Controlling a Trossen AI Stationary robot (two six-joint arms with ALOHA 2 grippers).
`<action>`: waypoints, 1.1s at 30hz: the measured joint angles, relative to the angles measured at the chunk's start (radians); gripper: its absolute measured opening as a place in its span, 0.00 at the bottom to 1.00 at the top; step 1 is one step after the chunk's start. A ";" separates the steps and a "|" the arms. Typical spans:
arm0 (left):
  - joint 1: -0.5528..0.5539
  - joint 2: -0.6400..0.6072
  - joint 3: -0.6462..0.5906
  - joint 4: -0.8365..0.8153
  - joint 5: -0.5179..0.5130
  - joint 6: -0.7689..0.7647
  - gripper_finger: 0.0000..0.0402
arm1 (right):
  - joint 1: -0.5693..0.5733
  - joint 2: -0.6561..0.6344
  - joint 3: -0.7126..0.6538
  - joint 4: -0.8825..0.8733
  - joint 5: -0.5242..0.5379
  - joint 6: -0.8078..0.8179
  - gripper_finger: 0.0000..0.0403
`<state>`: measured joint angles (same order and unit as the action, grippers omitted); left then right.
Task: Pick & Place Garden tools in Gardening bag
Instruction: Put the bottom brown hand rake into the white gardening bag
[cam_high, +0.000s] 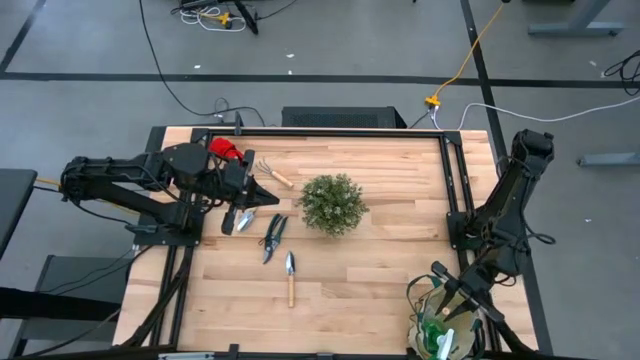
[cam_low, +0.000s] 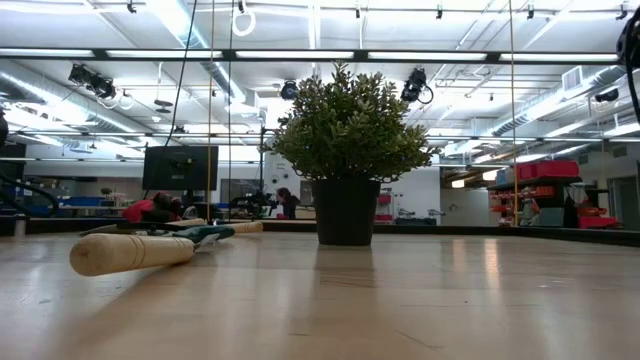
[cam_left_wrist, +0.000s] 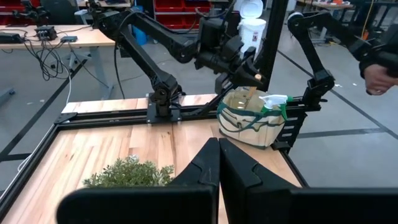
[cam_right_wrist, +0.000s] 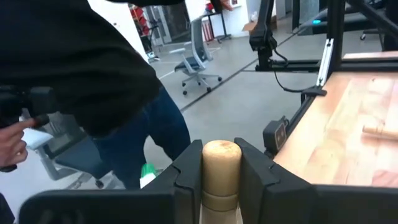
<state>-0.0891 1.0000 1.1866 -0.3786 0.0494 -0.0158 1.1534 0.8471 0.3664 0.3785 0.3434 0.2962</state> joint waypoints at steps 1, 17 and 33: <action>0.000 0.000 0.000 0.000 0.000 0.000 0.01 | 0.000 0.000 -0.007 0.002 -0.004 0.000 0.16; 0.000 0.000 0.000 0.000 -0.002 0.000 0.01 | 0.000 0.000 -0.021 0.004 -0.022 0.016 0.18; 0.000 0.000 0.000 0.000 -0.004 0.000 0.01 | -0.003 0.000 -0.020 -0.105 0.007 0.004 0.18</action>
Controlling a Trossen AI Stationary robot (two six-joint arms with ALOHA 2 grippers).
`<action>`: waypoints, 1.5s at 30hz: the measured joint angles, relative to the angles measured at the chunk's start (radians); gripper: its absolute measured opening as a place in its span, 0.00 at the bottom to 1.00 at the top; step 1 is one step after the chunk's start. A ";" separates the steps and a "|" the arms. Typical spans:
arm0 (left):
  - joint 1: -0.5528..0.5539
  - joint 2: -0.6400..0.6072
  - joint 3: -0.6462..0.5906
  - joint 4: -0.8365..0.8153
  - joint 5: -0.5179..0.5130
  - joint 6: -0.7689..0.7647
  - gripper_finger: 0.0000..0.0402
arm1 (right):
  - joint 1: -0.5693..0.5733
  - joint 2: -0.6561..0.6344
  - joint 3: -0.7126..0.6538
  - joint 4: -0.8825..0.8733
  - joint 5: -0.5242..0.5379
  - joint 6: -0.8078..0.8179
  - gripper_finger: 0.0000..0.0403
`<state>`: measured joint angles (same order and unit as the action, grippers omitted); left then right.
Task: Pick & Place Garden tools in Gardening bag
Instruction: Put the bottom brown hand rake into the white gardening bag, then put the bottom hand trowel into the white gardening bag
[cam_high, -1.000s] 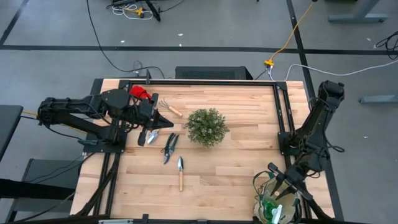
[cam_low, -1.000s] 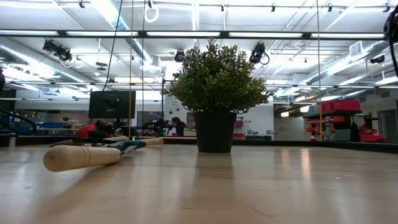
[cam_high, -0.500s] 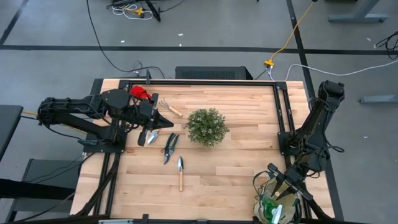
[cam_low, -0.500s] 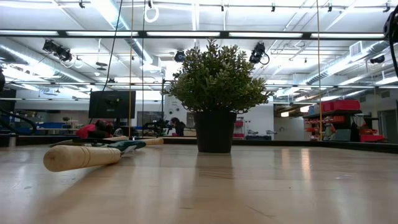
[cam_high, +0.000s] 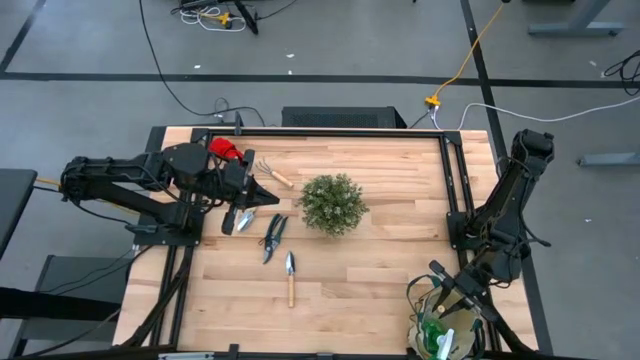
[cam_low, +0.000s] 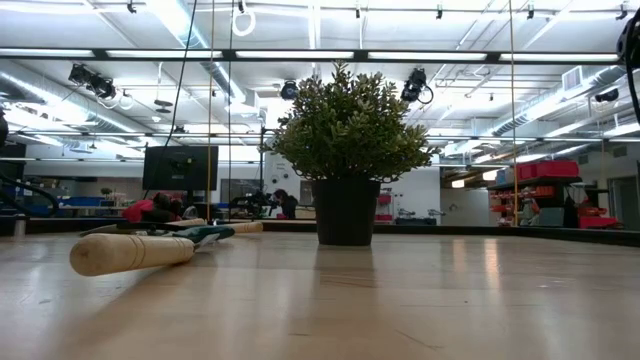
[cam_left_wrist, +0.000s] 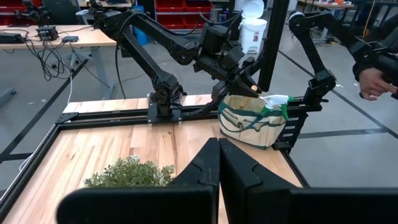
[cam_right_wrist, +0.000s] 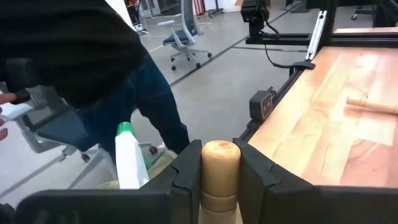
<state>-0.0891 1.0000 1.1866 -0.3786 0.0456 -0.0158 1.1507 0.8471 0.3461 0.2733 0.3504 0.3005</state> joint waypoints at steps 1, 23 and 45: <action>0.000 0.000 0.000 0.000 0.000 0.000 0.01 | 0.000 0.000 0.000 0.000 0.000 0.000 0.18; 0.000 0.000 0.000 0.000 0.000 0.000 0.01 | 0.000 0.001 0.000 -0.049 0.061 0.026 0.37; 0.000 0.023 0.001 -0.005 0.002 0.003 0.01 | -0.171 0.001 0.000 0.147 0.200 -0.007 0.31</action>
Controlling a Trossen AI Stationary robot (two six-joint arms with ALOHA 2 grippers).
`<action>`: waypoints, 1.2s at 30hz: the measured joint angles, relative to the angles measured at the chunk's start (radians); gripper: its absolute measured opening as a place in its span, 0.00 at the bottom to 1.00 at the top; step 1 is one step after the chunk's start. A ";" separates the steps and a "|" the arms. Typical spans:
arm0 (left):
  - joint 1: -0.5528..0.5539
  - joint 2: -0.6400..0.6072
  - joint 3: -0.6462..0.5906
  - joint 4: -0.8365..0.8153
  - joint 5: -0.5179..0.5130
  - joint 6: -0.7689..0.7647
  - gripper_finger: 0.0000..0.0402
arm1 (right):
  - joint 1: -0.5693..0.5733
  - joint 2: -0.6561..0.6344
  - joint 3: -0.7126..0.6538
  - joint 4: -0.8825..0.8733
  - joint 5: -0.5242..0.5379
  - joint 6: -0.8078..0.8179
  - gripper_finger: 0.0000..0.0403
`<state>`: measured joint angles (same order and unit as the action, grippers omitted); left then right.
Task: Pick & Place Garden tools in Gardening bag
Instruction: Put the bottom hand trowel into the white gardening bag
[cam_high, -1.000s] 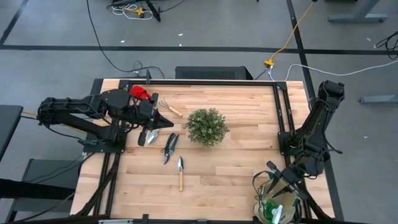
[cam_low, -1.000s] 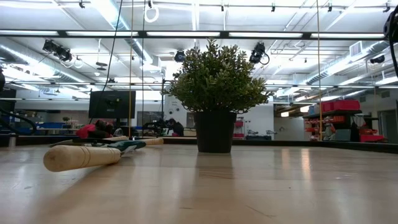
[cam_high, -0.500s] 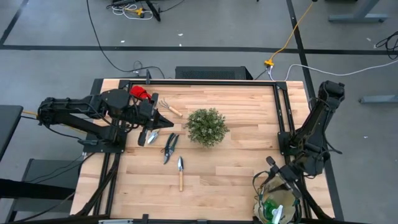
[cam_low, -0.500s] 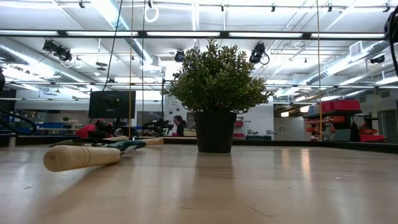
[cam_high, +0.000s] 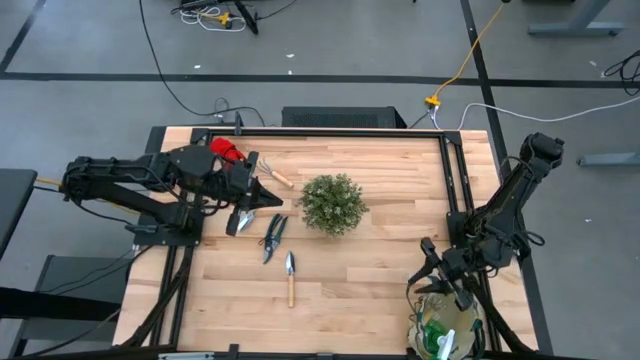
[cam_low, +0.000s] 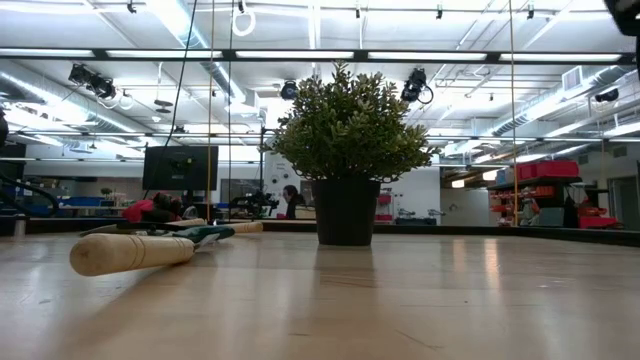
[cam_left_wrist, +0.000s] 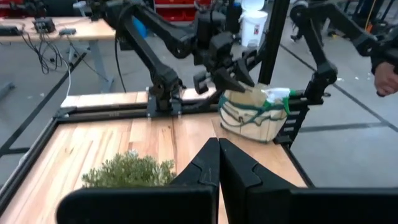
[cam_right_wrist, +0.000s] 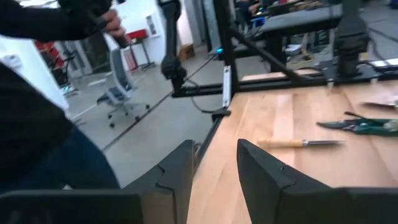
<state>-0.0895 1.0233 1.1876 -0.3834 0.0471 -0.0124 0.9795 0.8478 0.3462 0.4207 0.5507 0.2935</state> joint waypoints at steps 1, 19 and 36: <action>0.000 0.001 0.000 0.001 0.000 0.000 0.01 | -0.013 0.000 0.000 0.003 0.000 0.000 0.31; 0.000 0.018 0.000 0.007 0.003 -0.002 0.01 | -0.218 0.002 0.208 -0.215 0.021 -0.077 0.31; 0.000 0.018 0.000 0.002 0.032 -0.002 0.18 | -0.304 0.004 0.260 -0.221 0.095 -0.091 0.31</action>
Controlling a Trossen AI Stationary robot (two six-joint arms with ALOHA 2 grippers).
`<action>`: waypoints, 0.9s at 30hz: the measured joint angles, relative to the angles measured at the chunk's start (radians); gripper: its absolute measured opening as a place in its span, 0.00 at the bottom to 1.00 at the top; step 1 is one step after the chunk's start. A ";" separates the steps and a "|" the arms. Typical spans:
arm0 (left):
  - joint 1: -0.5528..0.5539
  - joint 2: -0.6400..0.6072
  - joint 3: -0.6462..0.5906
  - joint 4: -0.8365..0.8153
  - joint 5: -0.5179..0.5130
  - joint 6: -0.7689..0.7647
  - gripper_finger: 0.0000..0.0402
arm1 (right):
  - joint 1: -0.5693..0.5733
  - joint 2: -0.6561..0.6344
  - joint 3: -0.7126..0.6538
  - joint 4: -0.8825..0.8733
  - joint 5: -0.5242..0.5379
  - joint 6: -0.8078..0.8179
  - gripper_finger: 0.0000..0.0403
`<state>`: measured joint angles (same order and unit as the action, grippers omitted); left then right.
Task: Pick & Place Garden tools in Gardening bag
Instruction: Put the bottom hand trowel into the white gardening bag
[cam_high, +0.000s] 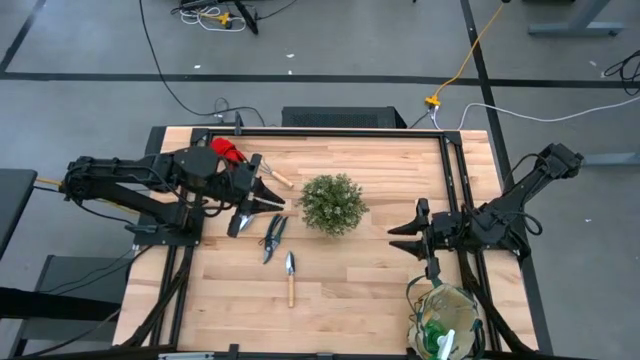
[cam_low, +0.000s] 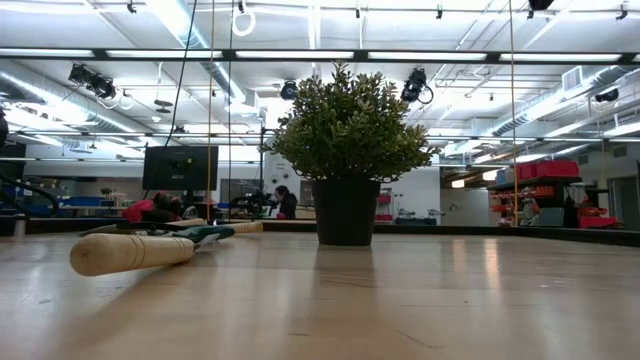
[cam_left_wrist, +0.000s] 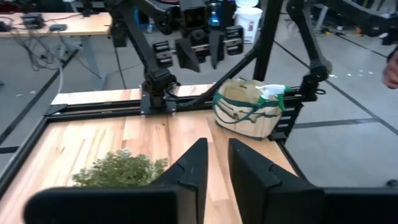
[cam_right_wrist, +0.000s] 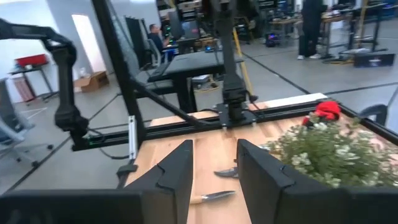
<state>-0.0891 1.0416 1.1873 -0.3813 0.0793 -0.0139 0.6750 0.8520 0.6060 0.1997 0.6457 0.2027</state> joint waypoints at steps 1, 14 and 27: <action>0.000 0.000 0.000 -0.002 0.008 0.000 0.20 | 0.000 0.000 0.000 0.000 0.001 0.003 0.31; -0.039 0.072 0.000 -0.045 0.164 0.130 0.36 | 0.000 0.000 0.000 0.002 0.001 0.003 0.31; -0.155 0.264 0.000 -0.043 0.181 0.297 0.41 | 0.000 0.000 0.000 0.002 0.001 0.026 0.31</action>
<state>-0.2442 1.3052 1.1870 -0.4242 0.2600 0.2835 0.6754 0.8524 0.6060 0.2016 0.6468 0.2291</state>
